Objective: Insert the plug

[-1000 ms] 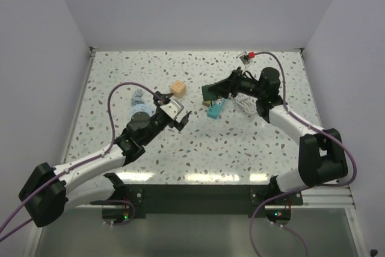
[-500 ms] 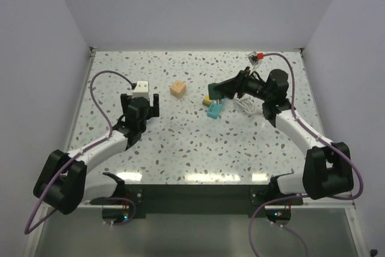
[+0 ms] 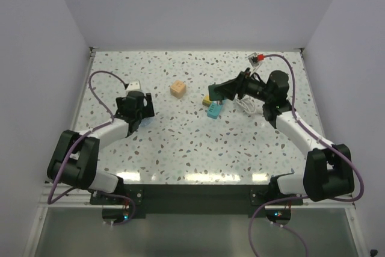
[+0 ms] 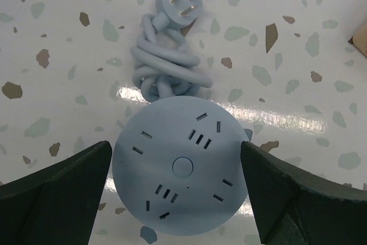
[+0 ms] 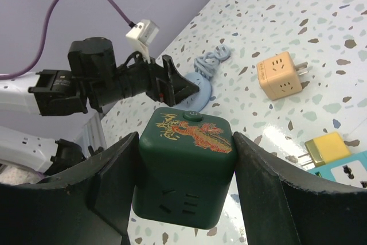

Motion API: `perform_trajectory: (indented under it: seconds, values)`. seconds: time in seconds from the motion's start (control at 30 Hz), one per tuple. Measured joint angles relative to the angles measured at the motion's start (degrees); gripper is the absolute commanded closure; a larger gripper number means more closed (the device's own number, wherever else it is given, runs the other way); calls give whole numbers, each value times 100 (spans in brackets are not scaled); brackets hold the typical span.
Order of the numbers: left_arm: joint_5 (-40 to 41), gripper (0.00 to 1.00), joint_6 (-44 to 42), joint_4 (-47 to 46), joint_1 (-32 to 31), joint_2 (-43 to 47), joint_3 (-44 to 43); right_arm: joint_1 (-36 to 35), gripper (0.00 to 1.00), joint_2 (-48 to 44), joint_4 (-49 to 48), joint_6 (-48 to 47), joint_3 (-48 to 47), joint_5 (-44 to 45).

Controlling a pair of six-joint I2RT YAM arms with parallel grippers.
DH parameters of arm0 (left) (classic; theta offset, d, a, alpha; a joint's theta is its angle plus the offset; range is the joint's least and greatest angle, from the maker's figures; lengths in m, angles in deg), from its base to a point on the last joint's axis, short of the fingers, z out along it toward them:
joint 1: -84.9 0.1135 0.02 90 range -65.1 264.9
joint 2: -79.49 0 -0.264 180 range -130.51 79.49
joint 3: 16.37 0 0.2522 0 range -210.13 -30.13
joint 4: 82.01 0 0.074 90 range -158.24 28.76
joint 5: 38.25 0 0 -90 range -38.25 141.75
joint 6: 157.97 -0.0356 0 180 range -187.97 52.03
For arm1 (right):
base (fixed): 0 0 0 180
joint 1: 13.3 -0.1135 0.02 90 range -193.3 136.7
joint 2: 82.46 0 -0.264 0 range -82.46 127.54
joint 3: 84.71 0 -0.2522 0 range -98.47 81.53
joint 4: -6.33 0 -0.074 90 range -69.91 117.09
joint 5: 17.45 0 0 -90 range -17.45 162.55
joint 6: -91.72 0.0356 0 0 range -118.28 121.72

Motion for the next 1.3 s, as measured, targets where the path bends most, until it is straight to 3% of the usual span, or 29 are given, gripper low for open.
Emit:
perform_trajectory:
  seconds: [0.57,0.93,1.3]
  values:
    - [-170,0,649,-146,26,-4,227,0,100,-267,-48,7,170,-9]
    - [-1093,0,1154,-323,-83,452,979,-15,100,-396,-39,-24,205,-2]
    - [-1495,0,1375,-920,-1113,-260,577,-212,100,-409,153,-326,205,164]
